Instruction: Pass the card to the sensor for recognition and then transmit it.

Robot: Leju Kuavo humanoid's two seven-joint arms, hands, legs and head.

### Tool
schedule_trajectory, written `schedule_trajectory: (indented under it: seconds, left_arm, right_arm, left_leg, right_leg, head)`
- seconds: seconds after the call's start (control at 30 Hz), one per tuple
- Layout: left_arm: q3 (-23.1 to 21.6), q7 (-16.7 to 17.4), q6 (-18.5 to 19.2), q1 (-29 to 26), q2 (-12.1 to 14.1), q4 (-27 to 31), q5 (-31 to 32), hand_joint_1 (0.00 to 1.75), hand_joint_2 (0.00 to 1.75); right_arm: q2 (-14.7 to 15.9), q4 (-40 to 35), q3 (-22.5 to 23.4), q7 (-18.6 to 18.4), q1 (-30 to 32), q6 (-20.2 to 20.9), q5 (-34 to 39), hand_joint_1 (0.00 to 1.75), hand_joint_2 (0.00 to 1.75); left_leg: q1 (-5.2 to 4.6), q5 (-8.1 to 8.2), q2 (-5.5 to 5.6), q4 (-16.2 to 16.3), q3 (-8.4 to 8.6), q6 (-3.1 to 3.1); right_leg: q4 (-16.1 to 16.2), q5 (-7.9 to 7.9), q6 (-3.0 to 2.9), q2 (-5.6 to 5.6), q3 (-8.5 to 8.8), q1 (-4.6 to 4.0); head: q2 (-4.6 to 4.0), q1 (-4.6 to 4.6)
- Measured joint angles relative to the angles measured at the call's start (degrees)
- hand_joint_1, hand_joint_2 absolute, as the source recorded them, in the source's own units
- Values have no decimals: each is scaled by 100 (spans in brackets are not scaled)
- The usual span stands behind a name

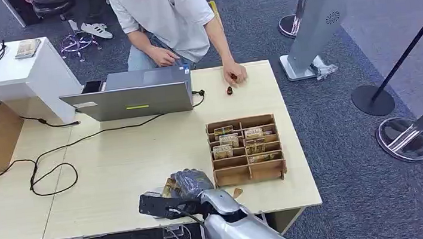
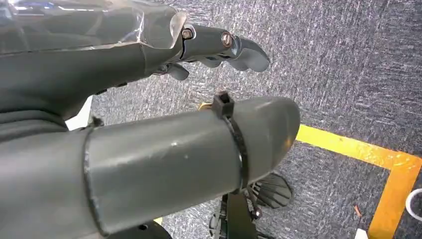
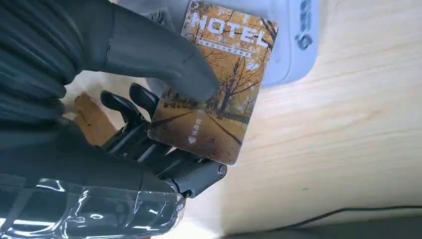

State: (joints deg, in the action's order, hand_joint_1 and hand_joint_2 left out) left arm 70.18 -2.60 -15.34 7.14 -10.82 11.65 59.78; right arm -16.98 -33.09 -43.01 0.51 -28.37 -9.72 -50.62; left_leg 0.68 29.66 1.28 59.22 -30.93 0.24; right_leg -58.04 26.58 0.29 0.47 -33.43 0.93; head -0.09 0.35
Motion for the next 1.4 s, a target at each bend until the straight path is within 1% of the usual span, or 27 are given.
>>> schedule_trajectory:
  seconds: [0.1, 0.23, 0.6, 0.73, 0.8, 0.83, 0.9, 1.03, 1.1, 1.2, 1.27, 1.4]
  left_arm:
    - [0, -2, 0, -2, 0, 0, 0, 0, 0]
    - [0, -2, 0, -2, 0, 0, -4, 0, 0]
    - [-2, -22, 35, -3, 0, 0, 2, 0, 0]
    - [0, -31, 42, -3, 2, 0, 2, 0, 0]
    - [0, -31, 42, -5, 2, 0, 2, 0, 0]
    - [0, -33, 42, -7, 2, 0, 2, 0, 0]
    - [0, -33, 42, -13, 2, 0, -7, 0, 0]
    - [0, -39, 35, -33, 4, 0, -61, 0, 0]
    - [0, -65, 35, -52, 11, 0, -118, 0, 0]
    - [0, -109, 35, -90, 24, 0, -155, 0, 0]
    - [0, -116, 33, -99, 31, 0, -170, 0, 0]
    - [2, -133, 26, -106, 39, 0, -190, 0, 0]
  right_arm:
    - [-15, 2, 0, 84, 8, 65, 24, 175, 175]
    - [-22, 2, 0, 91, 10, 51, 18, 175, 175]
    - [-24, 59, 0, -6, 74, -246, -35, 175, 175]
    - [-20, 46, 48, 187, 106, -285, 156, 175, 175]
    - [9, -46, 107, 352, 154, -276, 334, 175, 175]
    - [26, -128, 159, 433, 185, -261, 413, 175, 175]
    - [87, -394, 252, 592, 241, -99, 623, 175, 175]
    - [223, -1111, 380, 766, 325, 209, 892, 175, 175]
    - [299, -1512, 426, 923, 376, 355, 1069, 175, 175]
    - [439, -2165, 461, 976, 458, 546, 1259, 175, 175]
    - [534, -2611, 468, 1031, 515, 622, 1397, 175, 175]
    - [750, -3389, 483, 1125, 553, 613, 1519, 175, 175]
  left_leg:
    - [0, 0, 0, 0, 0, 0]
    - [0, 0, 0, 0, 0, 0]
    - [0, 0, 0, 0, 0, 0]
    - [0, 0, -1, 0, 1, 0]
    - [0, 0, 0, 0, 0, 0]
    - [0, 0, 0, 0, 0, 0]
    - [0, 0, 0, 0, -1, 0]
    - [-1, 0, 0, 0, -1, 0]
    - [0, 0, -1, 0, -2, 0]
    - [-1, 1, -1, 0, -2, 0]
    - [-1, 1, 0, 0, -4, 0]
    - [-1, 1, -1, 0, -4, 0]
  right_leg:
    - [0, 0, 0, 0, 0, 0]
    - [0, 0, 0, 0, 0, 0]
    - [0, 0, 0, 0, 0, 0]
    - [0, 0, 0, 1, 0, 0]
    - [0, 0, 0, 0, 0, 0]
    - [0, 0, 0, 0, 0, 0]
    - [0, 0, 0, 0, -1, 0]
    - [0, 0, 0, 1, -1, 0]
    - [1, 0, 0, 1, -3, 0]
    - [1, 0, 0, 2, -6, 0]
    - [1, 0, 0, 1, -6, 0]
    - [1, 0, 0, 1, -6, 0]
  head:
    - [0, 0]
    - [0, 0]
    - [0, 0]
    - [0, 2]
    - [0, 0]
    - [0, 2]
    - [0, 2]
    - [0, 2]
    - [0, 2]
    - [0, 2]
    - [0, 2]
    - [0, 2]
